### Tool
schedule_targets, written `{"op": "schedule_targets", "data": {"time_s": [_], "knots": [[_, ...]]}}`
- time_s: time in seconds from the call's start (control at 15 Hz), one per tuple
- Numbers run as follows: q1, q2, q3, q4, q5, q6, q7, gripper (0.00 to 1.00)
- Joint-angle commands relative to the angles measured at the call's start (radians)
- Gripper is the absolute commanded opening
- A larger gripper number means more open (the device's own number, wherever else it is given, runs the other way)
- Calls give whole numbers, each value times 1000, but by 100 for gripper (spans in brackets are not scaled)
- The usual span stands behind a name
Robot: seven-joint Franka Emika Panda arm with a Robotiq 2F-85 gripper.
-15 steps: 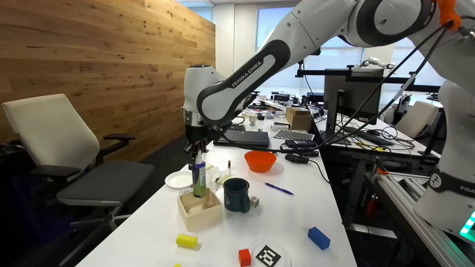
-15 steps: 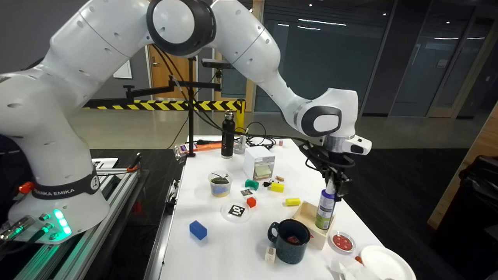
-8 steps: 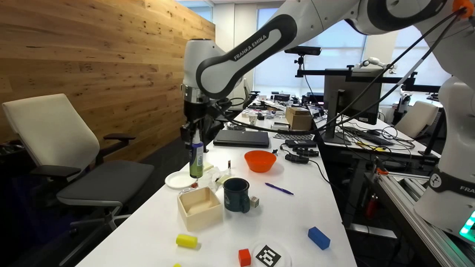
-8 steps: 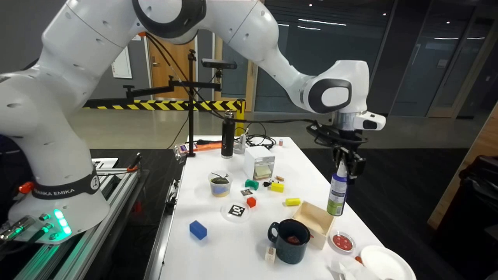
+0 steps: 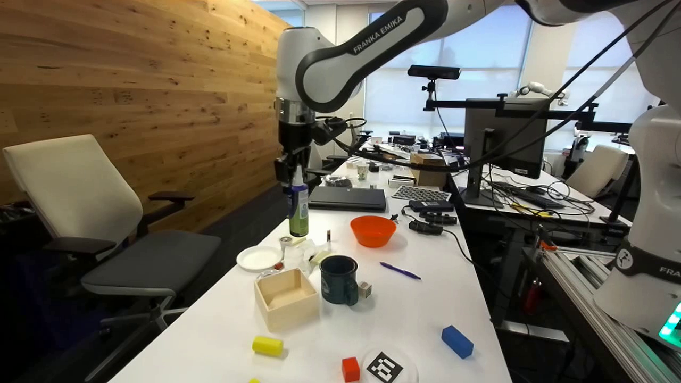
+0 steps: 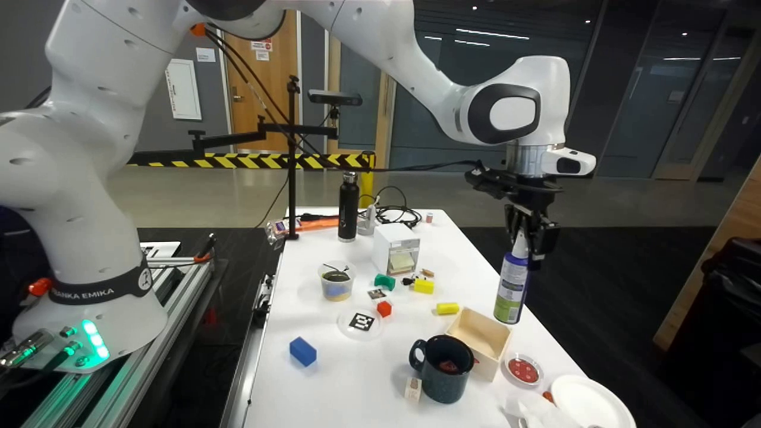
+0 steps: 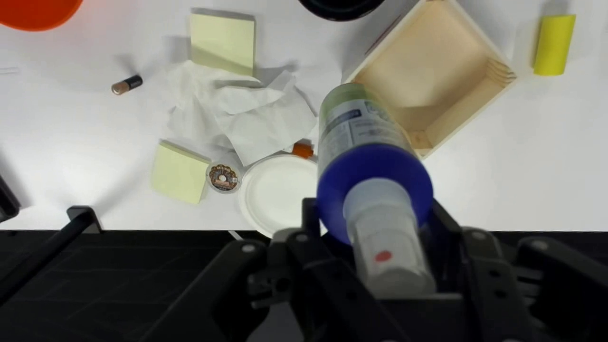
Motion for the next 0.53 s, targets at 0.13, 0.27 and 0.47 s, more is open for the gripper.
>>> {"op": "schedule_targets", "data": {"time_s": [0.13, 0.27, 0.47], "knots": [[-16, -116, 14, -179, -23, 34, 75, 29], [-22, -147, 15, -234, -18, 57, 88, 29], [-25, -201, 11, -326, -23, 111, 110, 29]]}}
